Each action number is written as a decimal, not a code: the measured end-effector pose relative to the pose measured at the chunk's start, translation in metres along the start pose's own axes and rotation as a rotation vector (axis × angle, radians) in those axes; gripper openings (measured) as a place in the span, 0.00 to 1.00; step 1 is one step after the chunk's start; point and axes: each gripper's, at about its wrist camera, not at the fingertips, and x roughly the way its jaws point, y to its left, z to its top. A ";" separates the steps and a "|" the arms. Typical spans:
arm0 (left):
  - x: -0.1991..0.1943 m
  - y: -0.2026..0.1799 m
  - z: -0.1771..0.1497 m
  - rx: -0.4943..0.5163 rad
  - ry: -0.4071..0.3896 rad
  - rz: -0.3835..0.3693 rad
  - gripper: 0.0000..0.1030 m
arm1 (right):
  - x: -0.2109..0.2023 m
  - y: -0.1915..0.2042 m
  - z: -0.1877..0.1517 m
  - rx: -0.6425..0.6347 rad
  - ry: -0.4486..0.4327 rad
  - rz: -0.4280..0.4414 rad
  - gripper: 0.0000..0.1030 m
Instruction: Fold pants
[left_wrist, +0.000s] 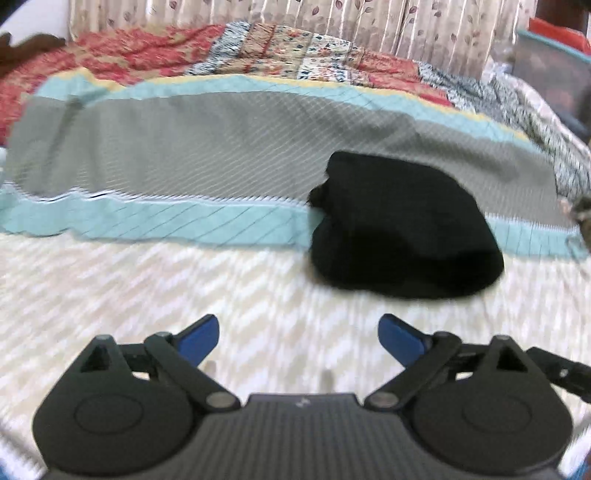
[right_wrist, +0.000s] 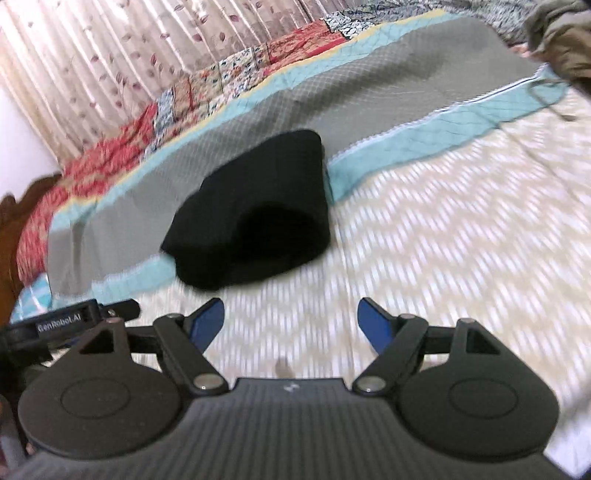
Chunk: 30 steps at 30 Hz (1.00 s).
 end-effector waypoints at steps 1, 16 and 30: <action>-0.012 0.001 -0.009 0.004 0.002 0.016 0.98 | -0.008 0.006 -0.008 -0.019 -0.001 -0.011 0.79; -0.121 -0.011 -0.099 0.036 -0.082 0.098 1.00 | -0.092 0.037 -0.086 -0.091 -0.031 -0.003 0.81; -0.160 -0.047 -0.124 0.147 -0.174 0.171 1.00 | -0.133 0.025 -0.105 -0.061 -0.073 0.036 0.82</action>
